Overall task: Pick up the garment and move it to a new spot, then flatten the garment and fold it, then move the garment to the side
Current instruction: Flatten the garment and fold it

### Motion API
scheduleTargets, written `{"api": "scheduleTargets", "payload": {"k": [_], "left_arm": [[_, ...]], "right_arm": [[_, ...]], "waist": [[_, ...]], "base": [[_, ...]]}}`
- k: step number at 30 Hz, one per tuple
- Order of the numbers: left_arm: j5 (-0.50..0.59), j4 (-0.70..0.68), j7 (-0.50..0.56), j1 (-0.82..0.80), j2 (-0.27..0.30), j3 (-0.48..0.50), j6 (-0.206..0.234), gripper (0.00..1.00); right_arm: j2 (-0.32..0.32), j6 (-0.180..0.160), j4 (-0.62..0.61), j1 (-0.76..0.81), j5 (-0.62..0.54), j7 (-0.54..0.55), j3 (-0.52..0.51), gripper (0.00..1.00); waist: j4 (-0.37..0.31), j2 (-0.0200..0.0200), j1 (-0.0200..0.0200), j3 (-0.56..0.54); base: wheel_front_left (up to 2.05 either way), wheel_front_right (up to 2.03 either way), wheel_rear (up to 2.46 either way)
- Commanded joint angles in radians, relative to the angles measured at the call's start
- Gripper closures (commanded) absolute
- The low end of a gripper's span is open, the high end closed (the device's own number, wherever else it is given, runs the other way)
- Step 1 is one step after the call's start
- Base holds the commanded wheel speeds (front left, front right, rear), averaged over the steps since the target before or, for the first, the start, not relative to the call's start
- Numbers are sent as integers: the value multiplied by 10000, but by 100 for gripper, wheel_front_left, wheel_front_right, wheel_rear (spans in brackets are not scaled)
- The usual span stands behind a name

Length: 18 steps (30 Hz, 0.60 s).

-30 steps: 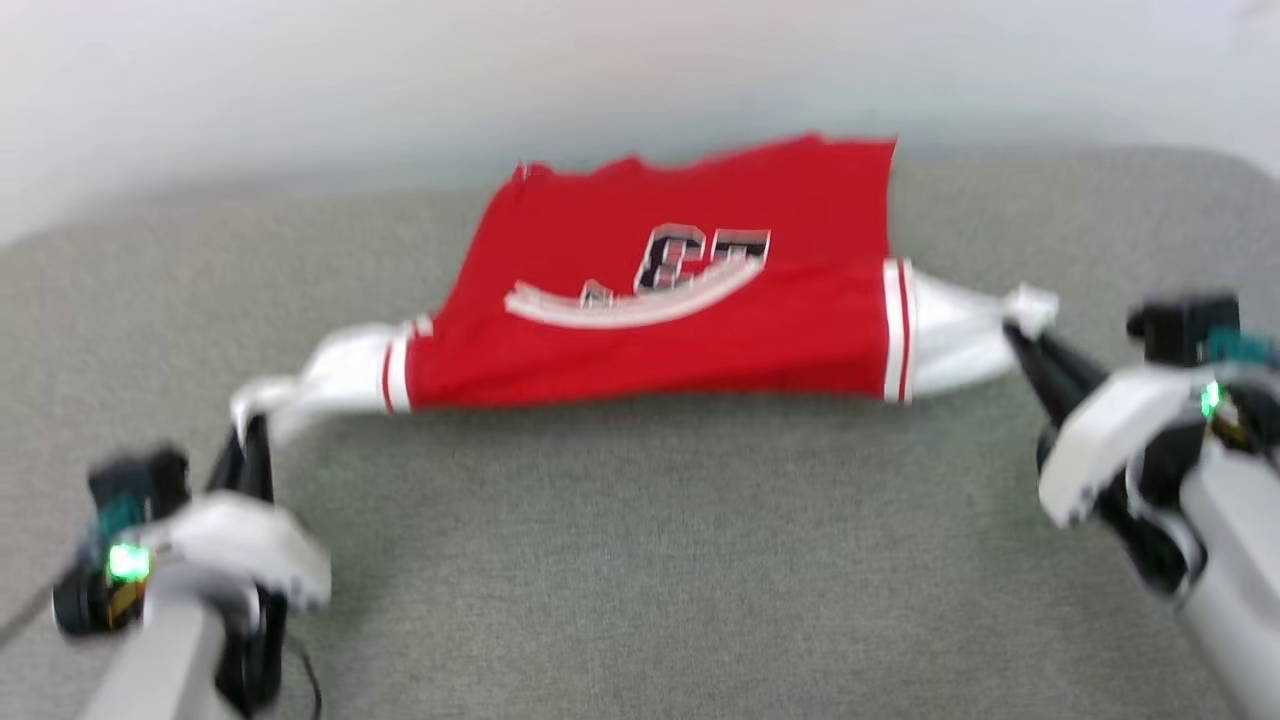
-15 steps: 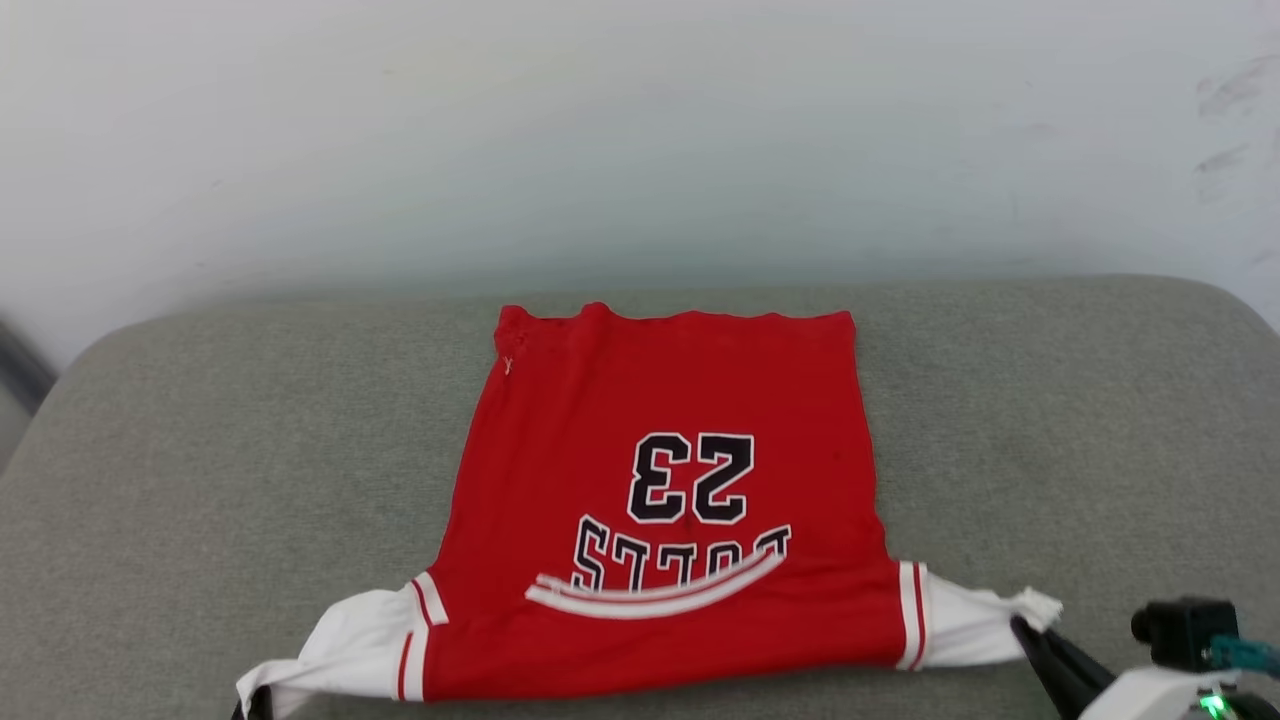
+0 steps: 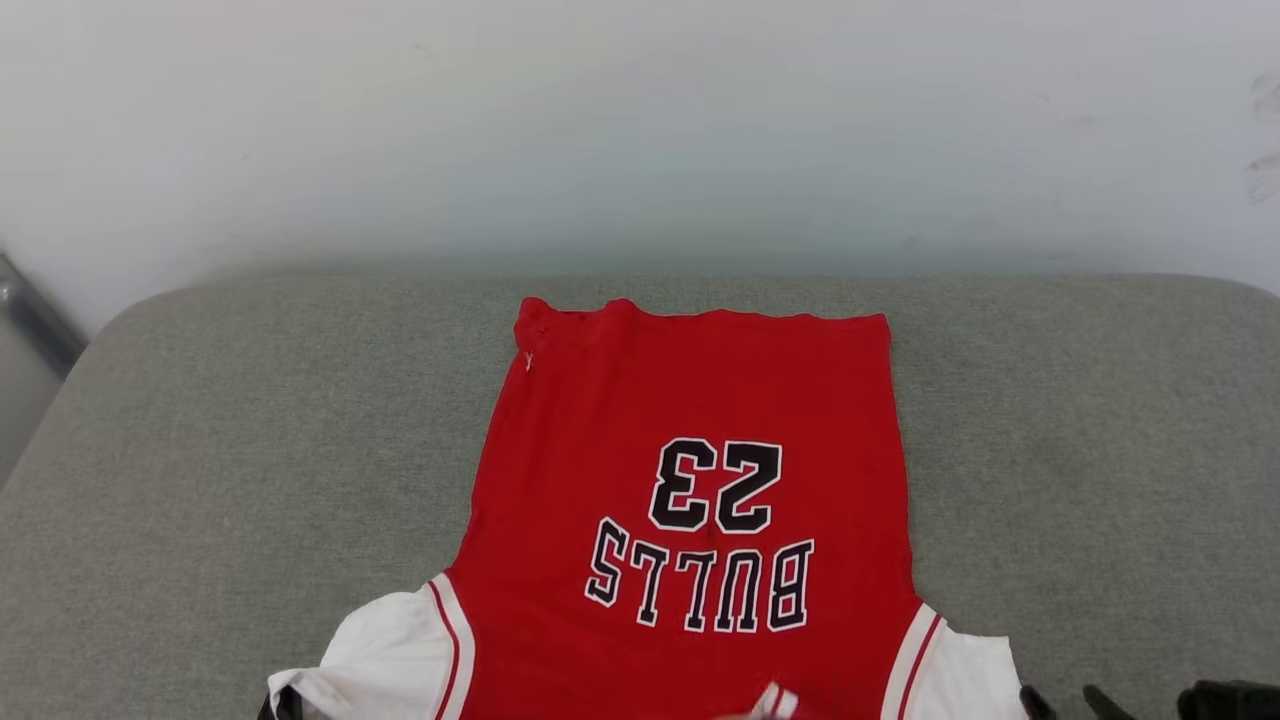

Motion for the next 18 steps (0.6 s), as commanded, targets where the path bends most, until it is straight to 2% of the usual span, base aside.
{"api": "scheduleTargets", "payload": {"k": [1, 5, 8, 12, 15, 16, 18], "left_arm": [[96, -54, -88, -179, -11, -3, -16, 100], [275, -168, -198, -508, -76, -174, -46, 100], [448, -380, -239, -868, -120, -314, -72, 100], [749, -700, -302, -1514, -257, -559, -106, 100], [930, -890, -382, -2113, -368, -710, -203, 100], [930, -890, -382, -2113, -368, -710, -203, 100], [1067, -1070, -436, -2467, -479, -848, -261, 100]], "right_arm": [[84, -7, -244, 22, 3, 81, -259, 0], [326, -7, -570, -694, 25, 527, -1211, 0], [278, -7, -260, -1714, 90, 989, -1863, 0], [-65, -7, 695, -3721, 238, 1796, -2311, 0], [-332, -5, 1619, -5316, 418, 2785, -2466, 0], [-332, -5, 1619, -5316, 418, 2785, -2466, 0], [-556, -5, 2099, -6304, 424, 3609, -2581, 0]], "waist": [[48, 0, 1, 48], [215, 0, 1, 240], [375, 0, 1, 630], [667, 0, 1, 1471], [983, 0, 1, 2148], [983, 0, 1, 2148], [1198, 0, 1, 2660]], "base": [[0, 0, 0], [0, 0, 0], [0, 0, 0], [0, 0, 0], [0, 0, 0], [0, 0, 0], [0, 0, 0]]}}
